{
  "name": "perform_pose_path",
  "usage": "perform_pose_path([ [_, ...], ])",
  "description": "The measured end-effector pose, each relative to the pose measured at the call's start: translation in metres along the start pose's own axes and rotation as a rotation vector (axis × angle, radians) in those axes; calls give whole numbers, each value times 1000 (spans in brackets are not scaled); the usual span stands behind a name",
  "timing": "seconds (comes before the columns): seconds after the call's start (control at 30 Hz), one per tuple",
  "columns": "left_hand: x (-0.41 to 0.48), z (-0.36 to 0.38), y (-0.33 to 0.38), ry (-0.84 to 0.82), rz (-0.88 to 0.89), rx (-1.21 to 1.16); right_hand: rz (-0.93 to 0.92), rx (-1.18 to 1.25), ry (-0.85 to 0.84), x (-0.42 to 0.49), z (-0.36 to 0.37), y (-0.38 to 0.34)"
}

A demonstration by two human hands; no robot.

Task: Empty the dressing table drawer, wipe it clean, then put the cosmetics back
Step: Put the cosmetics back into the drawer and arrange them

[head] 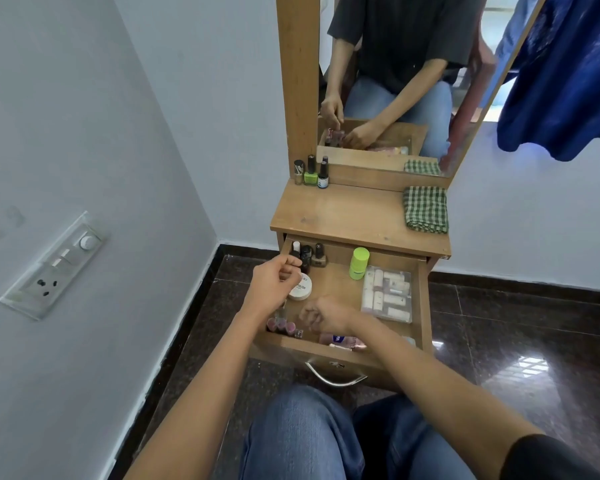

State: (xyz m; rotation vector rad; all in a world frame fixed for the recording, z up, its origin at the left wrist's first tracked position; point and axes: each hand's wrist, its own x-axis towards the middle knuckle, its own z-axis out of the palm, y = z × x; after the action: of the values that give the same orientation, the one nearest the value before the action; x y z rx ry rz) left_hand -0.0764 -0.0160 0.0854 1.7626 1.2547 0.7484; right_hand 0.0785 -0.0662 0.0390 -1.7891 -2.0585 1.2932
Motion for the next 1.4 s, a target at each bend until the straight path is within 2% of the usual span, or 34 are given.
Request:
perform_pose_path([
  [0.17, 37, 4, 13, 73, 23, -3, -135, 41, 381, 2, -71, -9],
  [0.3, 73, 6, 25, 125, 37, -28, -136, 75, 699, 21, -132, -17],
  [0.4, 104, 3, 35, 187, 46, -24, -124, 94, 837, 43, -168, -17],
  [0.57, 159, 0, 48, 287, 126, 57, -91, 63, 896, 77, -205, -15],
  [0.77, 206, 7, 46, 328, 128, 42, -55, -50, 852, 111, -216, -6],
  [1.0, 232, 13, 32, 300, 93, 31, -93, -228, 1025, 126, -211, -12],
  [1.4, 240, 8, 33, 255, 76, 81, -46, -307, 1070, 135, -211, -33],
])
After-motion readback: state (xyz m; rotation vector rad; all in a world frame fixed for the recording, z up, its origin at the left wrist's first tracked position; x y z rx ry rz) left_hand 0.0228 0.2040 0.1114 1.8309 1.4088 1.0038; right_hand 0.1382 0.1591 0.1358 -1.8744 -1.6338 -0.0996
